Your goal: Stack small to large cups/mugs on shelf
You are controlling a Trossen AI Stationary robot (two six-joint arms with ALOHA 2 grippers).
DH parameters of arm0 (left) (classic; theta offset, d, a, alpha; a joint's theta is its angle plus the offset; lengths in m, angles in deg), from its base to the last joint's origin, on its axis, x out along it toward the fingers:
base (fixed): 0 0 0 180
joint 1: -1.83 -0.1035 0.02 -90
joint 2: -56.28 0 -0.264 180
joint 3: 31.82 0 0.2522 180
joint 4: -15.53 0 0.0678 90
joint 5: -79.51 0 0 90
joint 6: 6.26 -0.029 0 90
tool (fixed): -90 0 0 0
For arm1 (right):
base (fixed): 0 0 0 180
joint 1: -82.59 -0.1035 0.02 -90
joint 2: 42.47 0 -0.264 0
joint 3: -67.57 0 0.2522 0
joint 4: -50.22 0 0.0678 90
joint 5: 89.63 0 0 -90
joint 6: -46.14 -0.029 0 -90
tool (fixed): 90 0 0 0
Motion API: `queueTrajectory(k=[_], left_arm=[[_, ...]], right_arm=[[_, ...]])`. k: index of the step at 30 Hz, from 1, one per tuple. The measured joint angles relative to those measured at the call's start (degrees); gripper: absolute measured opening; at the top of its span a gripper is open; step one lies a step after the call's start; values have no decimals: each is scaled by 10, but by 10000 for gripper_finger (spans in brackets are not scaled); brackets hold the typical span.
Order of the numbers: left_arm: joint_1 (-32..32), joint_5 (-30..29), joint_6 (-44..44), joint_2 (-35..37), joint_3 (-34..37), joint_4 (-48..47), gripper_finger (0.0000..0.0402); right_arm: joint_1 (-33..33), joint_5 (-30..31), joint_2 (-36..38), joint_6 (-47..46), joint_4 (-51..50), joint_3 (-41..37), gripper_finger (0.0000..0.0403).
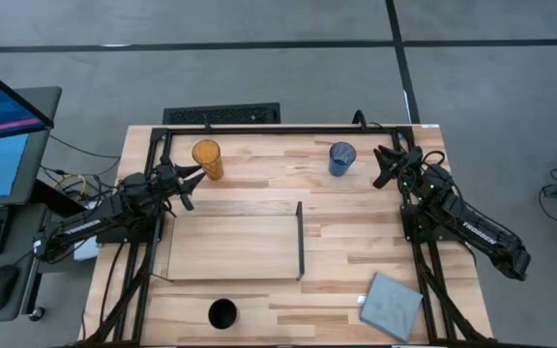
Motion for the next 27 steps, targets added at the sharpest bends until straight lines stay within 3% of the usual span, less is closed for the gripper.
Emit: queueTrajectory(k=[27], left_arm=[[0,0,6,0,0,0,114]], right_arm=[[-1,0,0,0,0,0,121]])
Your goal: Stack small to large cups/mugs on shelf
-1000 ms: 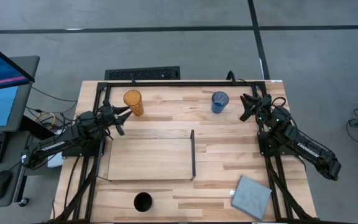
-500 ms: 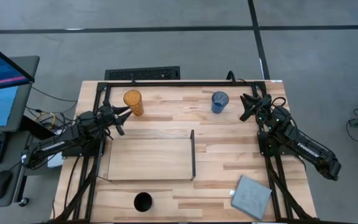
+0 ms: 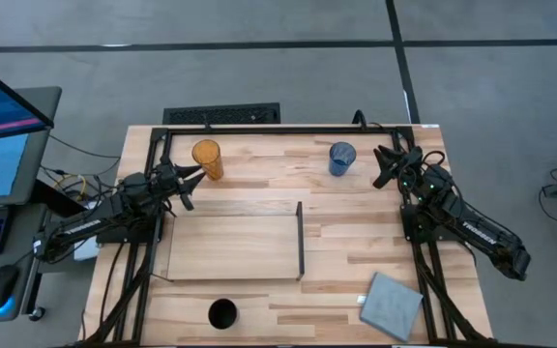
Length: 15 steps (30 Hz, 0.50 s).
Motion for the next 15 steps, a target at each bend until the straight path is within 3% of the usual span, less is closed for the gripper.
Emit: queueTrajectory(k=[9,15], left_arm=[[0,0,0,0,0,0,114],[0,0,0,0,0,0,114]], right_arm=[[0,0,0,-4,0,0,121],[0,0,0,-89,0,0,121]])
